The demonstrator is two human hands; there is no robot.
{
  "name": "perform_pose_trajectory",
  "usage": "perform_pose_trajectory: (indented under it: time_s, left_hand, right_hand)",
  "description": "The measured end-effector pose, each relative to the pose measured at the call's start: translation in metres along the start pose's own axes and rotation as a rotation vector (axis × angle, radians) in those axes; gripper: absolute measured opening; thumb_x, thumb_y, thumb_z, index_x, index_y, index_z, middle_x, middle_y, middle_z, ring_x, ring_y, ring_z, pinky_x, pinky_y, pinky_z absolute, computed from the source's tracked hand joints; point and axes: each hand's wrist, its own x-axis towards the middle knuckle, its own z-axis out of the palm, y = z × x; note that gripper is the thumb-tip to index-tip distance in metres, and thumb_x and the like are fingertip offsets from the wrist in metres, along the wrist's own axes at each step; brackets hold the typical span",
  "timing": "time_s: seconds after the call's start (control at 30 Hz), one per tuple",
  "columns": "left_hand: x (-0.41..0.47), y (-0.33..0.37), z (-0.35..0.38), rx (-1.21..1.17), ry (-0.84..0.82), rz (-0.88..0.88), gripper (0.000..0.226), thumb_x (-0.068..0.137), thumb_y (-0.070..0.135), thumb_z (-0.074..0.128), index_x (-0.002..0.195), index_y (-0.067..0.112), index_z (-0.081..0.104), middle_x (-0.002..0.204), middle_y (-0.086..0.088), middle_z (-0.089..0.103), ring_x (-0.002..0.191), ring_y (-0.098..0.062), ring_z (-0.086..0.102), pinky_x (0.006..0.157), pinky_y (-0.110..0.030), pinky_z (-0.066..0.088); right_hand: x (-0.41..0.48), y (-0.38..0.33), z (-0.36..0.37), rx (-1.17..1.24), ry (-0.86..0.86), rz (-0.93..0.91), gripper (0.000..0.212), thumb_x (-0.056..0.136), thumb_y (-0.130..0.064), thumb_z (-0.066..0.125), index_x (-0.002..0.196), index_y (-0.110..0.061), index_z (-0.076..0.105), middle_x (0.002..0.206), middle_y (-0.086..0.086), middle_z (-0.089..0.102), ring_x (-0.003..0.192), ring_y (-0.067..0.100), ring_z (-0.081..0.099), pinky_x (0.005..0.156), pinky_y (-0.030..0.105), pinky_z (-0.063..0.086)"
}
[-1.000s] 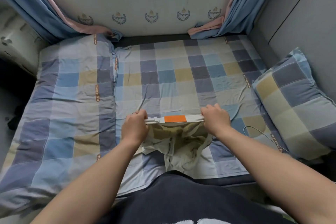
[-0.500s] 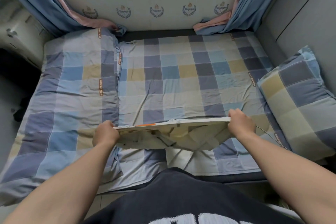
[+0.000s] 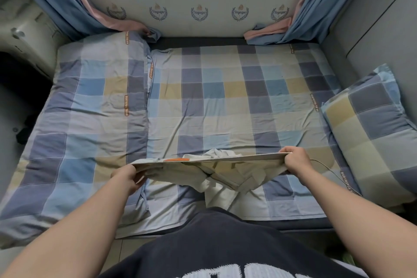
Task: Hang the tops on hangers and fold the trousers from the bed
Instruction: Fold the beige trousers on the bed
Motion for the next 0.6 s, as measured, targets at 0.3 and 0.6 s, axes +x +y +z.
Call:
perform_pose_trajectory:
  time_s: [0.3,0.6]
  left_hand:
    - [0.002,0.013,-0.007,1.013,0.148,0.644,0.020,0.080,-0.001,0.057,0.076,0.018,0.062,0.078,-0.008,0.064,0.076,-0.030,0.058,0.068,-0.034,0.046]
    - [0.006,0.004,-0.017,1.053,0.286,0.564,0.016,0.084,0.002,0.057,0.096,0.012,0.060,0.108,-0.021,0.060,0.095,-0.040,0.060,0.081,-0.039,0.051]
  right_hand:
    - [-0.001,0.004,-0.012,-0.641,-0.041,-0.222,0.028,0.090,-0.020,0.064,0.073,-0.018,0.042,0.080,0.009,0.058,0.080,0.034,0.057,0.065,0.038,0.042]
    - [-0.006,0.007,-0.019,-0.405,0.181,-0.051,0.014,0.076,0.001,0.045,0.067,-0.010,0.044,0.073,0.017,0.057,0.061,0.037,0.061,0.053,0.047,0.058]
